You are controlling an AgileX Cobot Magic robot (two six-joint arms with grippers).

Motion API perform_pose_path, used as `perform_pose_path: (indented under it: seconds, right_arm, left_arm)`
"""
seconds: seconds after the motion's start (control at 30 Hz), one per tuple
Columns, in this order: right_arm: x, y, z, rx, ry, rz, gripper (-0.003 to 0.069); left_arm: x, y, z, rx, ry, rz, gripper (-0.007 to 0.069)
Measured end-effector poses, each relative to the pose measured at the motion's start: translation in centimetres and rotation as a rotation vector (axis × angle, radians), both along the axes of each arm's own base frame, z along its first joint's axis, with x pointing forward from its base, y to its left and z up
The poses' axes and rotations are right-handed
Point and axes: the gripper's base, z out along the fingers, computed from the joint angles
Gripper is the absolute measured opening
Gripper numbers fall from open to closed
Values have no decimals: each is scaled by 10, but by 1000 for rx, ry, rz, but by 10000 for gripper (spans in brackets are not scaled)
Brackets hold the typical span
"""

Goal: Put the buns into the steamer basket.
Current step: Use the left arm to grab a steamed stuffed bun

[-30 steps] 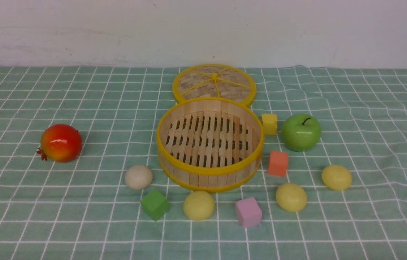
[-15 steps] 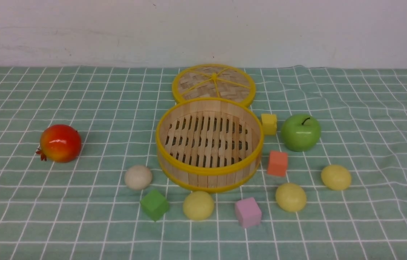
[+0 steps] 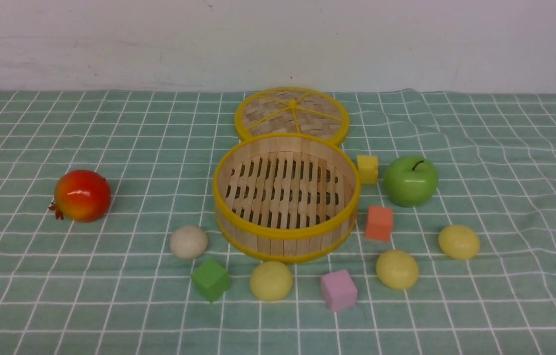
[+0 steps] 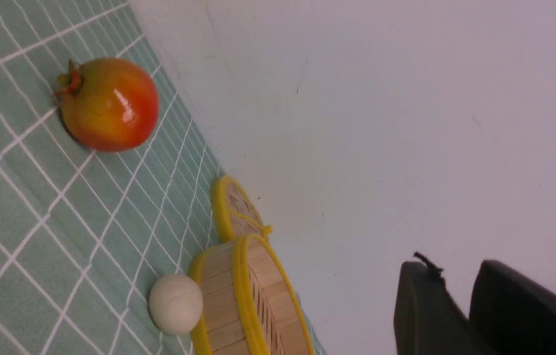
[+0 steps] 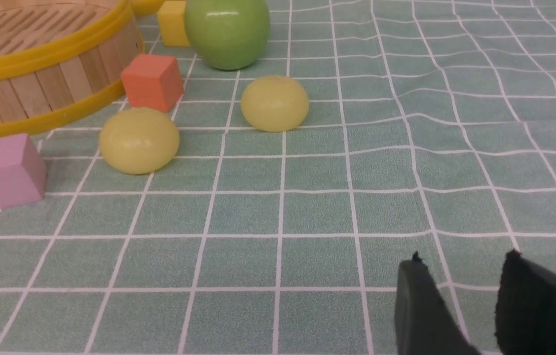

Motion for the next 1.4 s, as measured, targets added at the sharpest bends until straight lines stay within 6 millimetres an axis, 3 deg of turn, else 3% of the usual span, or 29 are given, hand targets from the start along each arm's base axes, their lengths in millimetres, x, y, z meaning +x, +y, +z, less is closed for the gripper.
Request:
perform_pose_path:
  seconds: [0.07, 0.2, 0.27, 0.37, 0.43, 0.5, 0.53, 0.57, 0.67, 0.7, 0.77, 0.93, 1.2, 1.4]
  right_arm:
    - [0, 0, 0, 0, 0, 0, 240]
    - [0, 0, 0, 0, 0, 0, 240]
    - [0, 0, 0, 0, 0, 0, 240]
    - [0, 0, 0, 0, 0, 0, 240]
    - [0, 0, 0, 0, 0, 0, 240]
    - [0, 0, 0, 0, 0, 0, 240]
    - [0, 0, 0, 0, 0, 0, 240]
    - [0, 0, 0, 0, 0, 0, 240]
    - [0, 0, 0, 0, 0, 0, 240]
    - [0, 0, 0, 0, 0, 0, 240]
    - [0, 0, 0, 0, 0, 0, 240]
    - [0, 0, 0, 0, 0, 0, 240]
    - [0, 0, 0, 0, 0, 0, 240]
    - [0, 0, 0, 0, 0, 0, 240]
  left_arm:
    - [-2, -3, 8, 26, -2, -39, 147]
    - [-11, -20, 67, 473, 35, -235, 95]
    - [-7, -24, 81, 591, 120, -307, 62]
    - [15, -31, 103, 786, 417, -468, 6]
    - [25, -32, 107, 831, 515, -509, -7]
    - [58, -33, 112, 922, 731, -577, -13]
    - [61, -33, 112, 927, 738, -579, -13]
    - [85, -36, 112, 968, 803, -604, -13]
    - [123, -46, 107, 1022, 855, -670, -13]
    - [126, -47, 106, 1025, 857, -675, -13]
    - [153, -65, 100, 1079, 870, -750, -13]
    - [190, -109, 95, 1257, 829, -855, -13]
    - [247, -131, 78, 1293, 881, -867, -13]
    - [287, -121, 54, 1232, 1002, -890, -13]
